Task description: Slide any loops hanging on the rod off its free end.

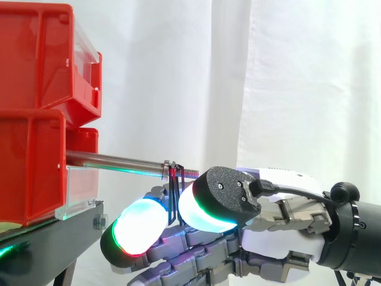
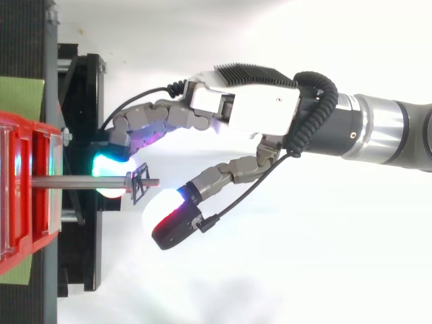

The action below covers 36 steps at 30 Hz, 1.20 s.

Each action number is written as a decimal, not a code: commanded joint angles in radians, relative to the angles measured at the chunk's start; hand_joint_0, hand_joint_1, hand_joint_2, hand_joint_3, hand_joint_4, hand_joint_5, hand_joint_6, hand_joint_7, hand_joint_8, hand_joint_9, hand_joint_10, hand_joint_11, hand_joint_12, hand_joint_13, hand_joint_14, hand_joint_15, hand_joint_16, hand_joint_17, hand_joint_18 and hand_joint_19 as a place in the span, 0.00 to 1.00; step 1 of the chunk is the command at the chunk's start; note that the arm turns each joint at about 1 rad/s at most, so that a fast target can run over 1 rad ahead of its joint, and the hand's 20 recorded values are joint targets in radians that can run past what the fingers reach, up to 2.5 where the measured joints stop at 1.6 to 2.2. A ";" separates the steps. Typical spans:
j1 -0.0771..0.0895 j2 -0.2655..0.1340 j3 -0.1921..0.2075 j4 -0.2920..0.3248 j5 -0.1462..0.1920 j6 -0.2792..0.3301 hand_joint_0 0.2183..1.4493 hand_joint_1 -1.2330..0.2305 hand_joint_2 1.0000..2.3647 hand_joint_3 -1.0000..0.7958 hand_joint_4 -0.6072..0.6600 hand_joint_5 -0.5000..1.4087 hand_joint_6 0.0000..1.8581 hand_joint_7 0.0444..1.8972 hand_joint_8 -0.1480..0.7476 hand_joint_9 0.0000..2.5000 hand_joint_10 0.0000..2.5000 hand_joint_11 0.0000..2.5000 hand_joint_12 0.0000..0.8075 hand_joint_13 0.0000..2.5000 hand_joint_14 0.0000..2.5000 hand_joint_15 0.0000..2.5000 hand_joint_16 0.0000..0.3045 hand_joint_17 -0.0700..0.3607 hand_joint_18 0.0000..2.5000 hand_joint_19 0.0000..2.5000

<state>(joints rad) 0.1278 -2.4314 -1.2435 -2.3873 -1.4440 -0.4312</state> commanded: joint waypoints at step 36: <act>-0.036 0.000 0.004 -0.006 -0.073 -0.004 0.33 0.32 0.01 0.33 0.61 0.17 0.46 0.51 0.52 0.36 0.00 0.09 0.39 0.36 0.00 0.06 0.15 0.40 0.37 0.12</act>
<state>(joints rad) 0.0947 -2.4314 -1.2396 -2.3918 -1.5050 -0.4357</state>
